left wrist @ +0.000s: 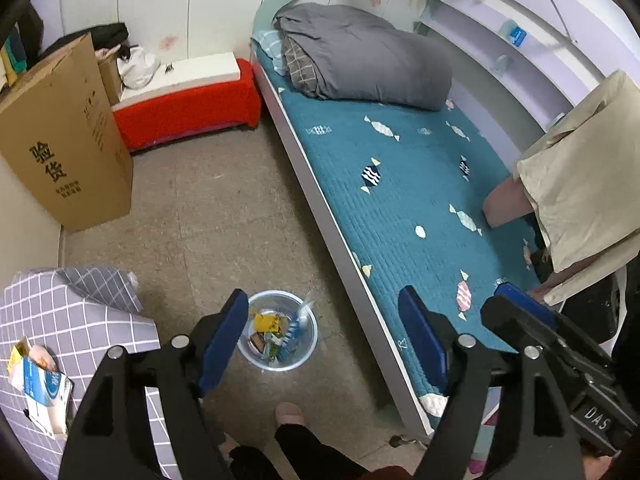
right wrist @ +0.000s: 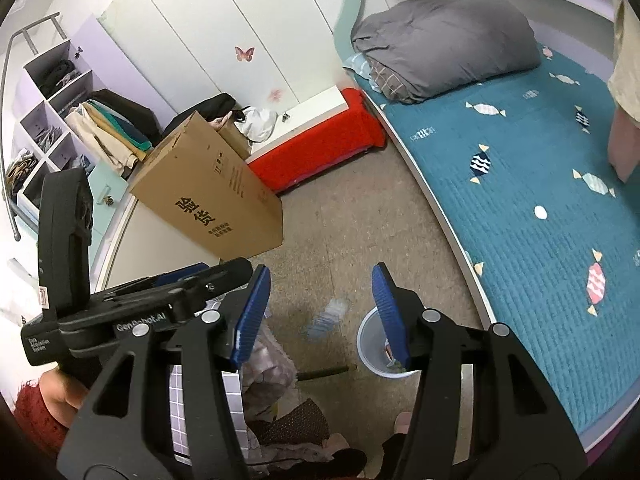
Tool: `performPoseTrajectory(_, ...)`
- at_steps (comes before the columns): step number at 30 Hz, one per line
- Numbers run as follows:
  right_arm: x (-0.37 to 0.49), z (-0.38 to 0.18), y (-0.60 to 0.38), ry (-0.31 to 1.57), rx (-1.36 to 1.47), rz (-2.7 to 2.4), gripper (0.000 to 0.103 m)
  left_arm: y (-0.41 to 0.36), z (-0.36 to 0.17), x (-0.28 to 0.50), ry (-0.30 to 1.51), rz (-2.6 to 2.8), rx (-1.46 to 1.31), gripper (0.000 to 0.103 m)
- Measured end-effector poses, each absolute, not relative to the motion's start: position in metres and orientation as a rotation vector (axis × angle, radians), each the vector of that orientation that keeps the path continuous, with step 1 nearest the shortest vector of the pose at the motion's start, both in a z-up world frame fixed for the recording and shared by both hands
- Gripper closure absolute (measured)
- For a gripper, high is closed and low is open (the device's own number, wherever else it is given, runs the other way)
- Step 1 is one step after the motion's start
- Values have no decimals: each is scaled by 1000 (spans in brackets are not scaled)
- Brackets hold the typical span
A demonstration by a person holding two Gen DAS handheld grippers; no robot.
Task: Collect trash
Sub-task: 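Grasp the blue medicine box with the left gripper while the right grasps the orange-printed bag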
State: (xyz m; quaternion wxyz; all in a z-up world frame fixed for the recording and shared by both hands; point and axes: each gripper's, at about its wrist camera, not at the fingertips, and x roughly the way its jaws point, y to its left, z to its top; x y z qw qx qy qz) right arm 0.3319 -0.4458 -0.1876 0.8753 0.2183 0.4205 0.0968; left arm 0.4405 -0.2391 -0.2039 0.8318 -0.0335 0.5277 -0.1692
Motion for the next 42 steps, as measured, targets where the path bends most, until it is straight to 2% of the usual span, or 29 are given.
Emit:
performPoseTrajectory(11,330,-185,-416,896,417,259,50,-214,-197,419,1114,-344,-107,27)
performPoseTrajectory(21,332,-182,-365,928,355,379,49,-158,-192,390,1091,-228,-193,27)
performPoseTrajectory(34,329,-195,-235,1032,240,601,47,-18,-204,338,1098,4,-328,27)
performPoseTrajectory(42,329,-222,-159,1121,210,652,45,72,-240,326,1182,105,-294,27)
